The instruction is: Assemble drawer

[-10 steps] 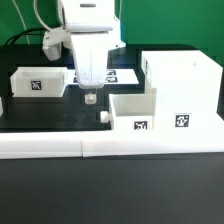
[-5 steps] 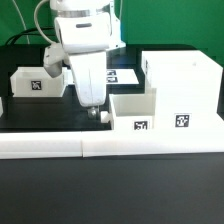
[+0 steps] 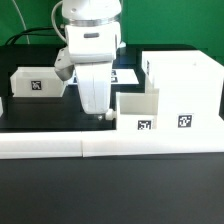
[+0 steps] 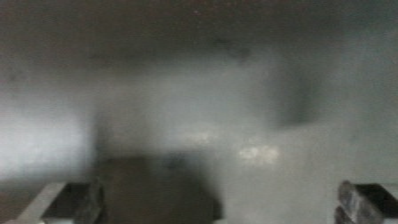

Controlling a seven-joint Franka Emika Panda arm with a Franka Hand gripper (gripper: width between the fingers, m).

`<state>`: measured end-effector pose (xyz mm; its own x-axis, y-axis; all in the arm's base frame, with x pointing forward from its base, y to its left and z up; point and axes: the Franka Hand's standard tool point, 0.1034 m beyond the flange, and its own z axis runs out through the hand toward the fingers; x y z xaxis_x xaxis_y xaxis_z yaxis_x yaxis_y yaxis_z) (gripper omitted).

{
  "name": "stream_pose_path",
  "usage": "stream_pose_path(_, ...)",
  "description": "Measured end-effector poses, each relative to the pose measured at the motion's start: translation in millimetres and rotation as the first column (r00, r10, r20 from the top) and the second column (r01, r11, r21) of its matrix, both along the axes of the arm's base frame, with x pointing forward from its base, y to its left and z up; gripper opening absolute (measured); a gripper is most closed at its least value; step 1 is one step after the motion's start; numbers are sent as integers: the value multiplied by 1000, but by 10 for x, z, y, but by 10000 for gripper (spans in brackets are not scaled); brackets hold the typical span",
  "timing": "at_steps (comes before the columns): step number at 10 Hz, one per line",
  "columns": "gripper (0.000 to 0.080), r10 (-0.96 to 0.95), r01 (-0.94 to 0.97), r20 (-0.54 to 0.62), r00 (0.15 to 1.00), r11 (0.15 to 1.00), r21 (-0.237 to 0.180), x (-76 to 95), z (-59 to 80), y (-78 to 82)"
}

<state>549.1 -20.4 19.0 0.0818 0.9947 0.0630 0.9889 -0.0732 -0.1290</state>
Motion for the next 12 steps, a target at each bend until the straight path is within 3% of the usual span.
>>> stream_pose_path(6, 649, 45, -45, -9, 999, 999, -1, 40, -6, -35)
stream_pose_path(8, 649, 135, -135, 2, 991, 991, 10, 186, 36, -71)
stream_pose_path(10, 649, 157, -157, 8, 988, 988, 10, 326, 75, 24)
stream_pose_path(12, 649, 113, -113, 2, 994, 994, 10, 326, 67, 153)
